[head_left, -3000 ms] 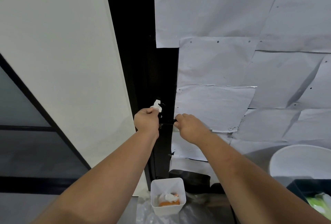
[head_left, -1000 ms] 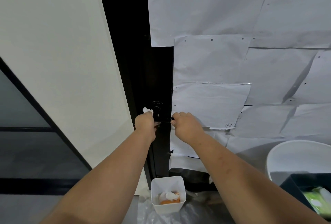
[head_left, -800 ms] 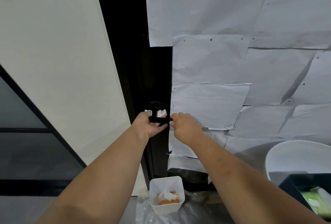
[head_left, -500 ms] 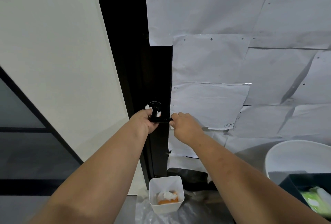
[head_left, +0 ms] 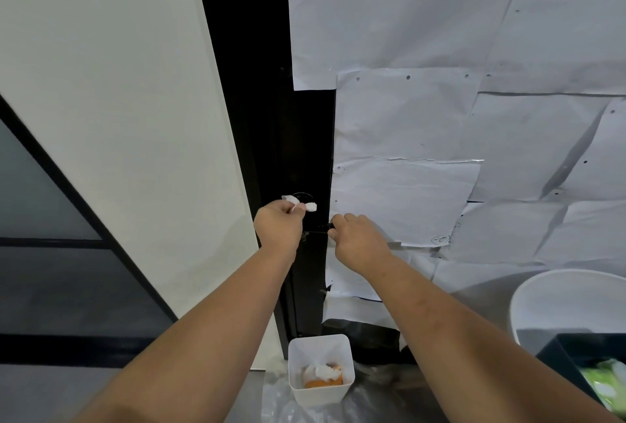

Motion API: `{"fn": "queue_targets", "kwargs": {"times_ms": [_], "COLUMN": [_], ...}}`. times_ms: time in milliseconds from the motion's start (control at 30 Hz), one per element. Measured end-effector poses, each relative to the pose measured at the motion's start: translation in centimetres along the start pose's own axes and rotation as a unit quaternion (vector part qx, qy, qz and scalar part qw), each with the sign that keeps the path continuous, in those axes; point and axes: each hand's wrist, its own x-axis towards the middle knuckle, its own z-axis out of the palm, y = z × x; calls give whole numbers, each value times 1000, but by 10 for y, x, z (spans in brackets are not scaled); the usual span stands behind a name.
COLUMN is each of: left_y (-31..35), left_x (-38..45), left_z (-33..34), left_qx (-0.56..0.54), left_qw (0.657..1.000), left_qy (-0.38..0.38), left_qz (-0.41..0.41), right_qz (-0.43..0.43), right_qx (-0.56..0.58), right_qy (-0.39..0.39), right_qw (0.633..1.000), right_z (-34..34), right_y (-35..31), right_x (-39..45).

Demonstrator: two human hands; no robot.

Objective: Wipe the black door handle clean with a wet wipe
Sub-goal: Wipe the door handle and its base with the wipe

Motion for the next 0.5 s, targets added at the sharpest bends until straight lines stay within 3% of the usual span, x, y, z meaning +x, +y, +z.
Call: {"fn": "queue_targets", "kwargs": {"times_ms": [133,333,500], "left_y": [13,-11,-5], "left_x": [2,11,24], "left_z": [6,13,3], "left_qx": [70,246,316], "left_qw": [991,942,926], "left_qy": [68,42,34], "left_qz": [91,225,205], "right_qz": [2,-9,-6], "right_qx": [-9,-11,-14], "right_qy": [-2,5,-1], "right_qw": [1000,1000,1000], "right_z": [0,2,2], "right_y": [0,3,3], "right_x": [0,0,1]}}
